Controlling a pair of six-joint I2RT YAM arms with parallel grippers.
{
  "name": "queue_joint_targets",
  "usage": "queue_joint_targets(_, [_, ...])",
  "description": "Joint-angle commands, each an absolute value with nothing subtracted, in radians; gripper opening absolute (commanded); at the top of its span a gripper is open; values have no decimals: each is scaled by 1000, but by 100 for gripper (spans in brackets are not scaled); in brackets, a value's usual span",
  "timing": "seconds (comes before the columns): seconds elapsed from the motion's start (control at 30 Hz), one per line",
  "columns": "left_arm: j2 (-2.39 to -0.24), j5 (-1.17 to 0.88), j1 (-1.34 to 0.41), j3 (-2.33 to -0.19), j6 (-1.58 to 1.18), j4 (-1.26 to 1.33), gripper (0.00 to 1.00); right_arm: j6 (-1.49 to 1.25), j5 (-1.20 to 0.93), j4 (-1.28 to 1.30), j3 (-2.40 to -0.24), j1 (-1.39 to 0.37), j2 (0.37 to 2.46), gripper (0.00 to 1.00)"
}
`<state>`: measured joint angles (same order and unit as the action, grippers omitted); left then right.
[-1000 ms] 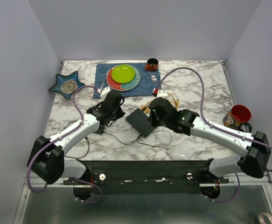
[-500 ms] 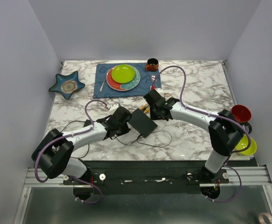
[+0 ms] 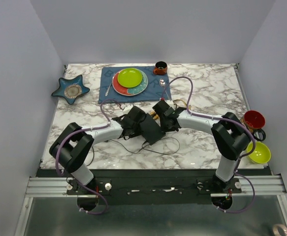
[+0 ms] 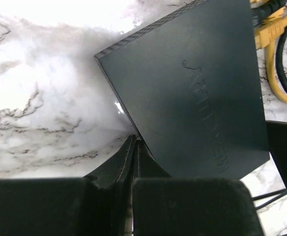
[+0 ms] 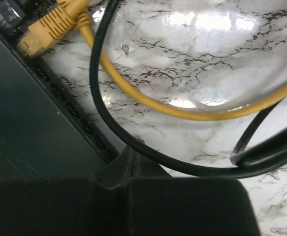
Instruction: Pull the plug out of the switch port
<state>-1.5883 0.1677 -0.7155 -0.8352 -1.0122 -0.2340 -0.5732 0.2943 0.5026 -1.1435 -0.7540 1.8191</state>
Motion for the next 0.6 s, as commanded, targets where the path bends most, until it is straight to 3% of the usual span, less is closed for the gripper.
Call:
queue_joint_targets(0.0, [-1653, 94, -718, -906, -959, -212, 8, -595, 177, 436, -1072, -759, 1783, 1])
queue_joint_targets(0.33, [-1816, -57, -721, -1121, -855, -218, 10, -699, 38, 308, -937, -822, 1641, 1])
queue_joint_targets(0.57, [-1849, 55, -701, -1313, -819, -343, 10, -672, 81, 347, -1040, -833, 1638, 1])
